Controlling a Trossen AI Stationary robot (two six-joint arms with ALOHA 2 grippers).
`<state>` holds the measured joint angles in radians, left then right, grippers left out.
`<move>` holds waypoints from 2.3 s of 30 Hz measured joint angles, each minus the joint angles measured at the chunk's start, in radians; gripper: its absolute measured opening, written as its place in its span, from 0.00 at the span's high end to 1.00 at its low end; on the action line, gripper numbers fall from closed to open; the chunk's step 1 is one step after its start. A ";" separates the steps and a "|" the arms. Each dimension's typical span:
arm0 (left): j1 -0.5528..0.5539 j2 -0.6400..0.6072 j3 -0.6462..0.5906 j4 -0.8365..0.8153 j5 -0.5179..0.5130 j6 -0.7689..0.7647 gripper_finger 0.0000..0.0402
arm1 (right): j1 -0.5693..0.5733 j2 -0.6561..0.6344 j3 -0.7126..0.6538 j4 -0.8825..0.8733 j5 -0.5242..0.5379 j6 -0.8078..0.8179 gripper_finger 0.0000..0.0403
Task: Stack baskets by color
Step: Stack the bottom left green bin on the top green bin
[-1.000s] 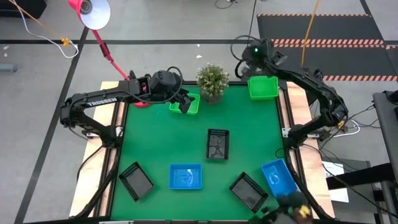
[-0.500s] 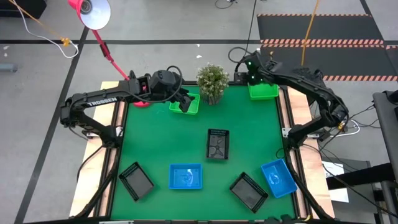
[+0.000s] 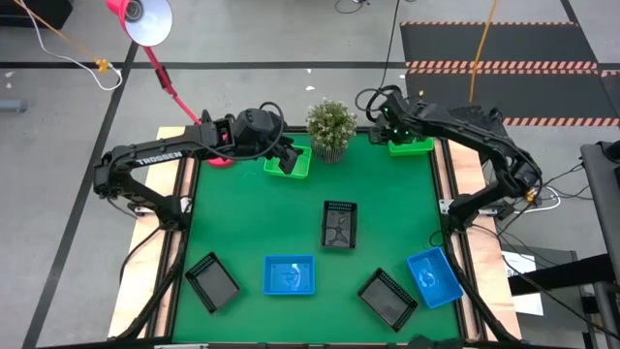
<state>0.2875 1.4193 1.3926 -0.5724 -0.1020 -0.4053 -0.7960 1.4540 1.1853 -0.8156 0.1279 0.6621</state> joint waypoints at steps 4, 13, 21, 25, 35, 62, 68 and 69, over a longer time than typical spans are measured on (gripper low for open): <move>0.002 0.000 0.000 0.001 -0.001 0.000 0.40 | -0.049 0.010 -0.056 0.065 0.005 -0.059 0.53; 0.002 0.000 0.000 0.001 -0.001 -0.001 0.40 | -0.134 0.013 -0.117 0.181 -0.048 -0.063 0.69; 0.010 0.000 0.000 0.001 -0.001 0.000 0.40 | -0.147 0.013 -0.149 0.211 -0.065 -0.071 0.94; 0.012 0.000 0.000 0.001 -0.001 0.000 0.40 | -0.147 0.013 -0.144 0.187 -0.081 -0.060 0.98; 0.013 0.000 0.000 0.001 -0.001 0.000 0.40 | -0.147 0.013 -0.094 0.156 -0.081 -0.048 0.94; 0.020 0.000 0.000 0.000 -0.002 -0.009 0.40 | -0.143 0.087 -0.094 0.123 -0.080 -0.098 0.95; 0.020 0.000 0.000 0.000 -0.002 -0.008 0.40 | -0.146 0.087 -0.040 0.046 -0.102 -0.107 0.98; 0.020 0.000 0.000 0.000 -0.002 -0.008 0.40 | -0.149 0.087 -0.027 0.037 -0.102 -0.107 0.98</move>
<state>0.3073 1.4193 1.3926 -0.5720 -0.1043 -0.4133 -0.9447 1.5410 1.1584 -0.7784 0.0261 0.5554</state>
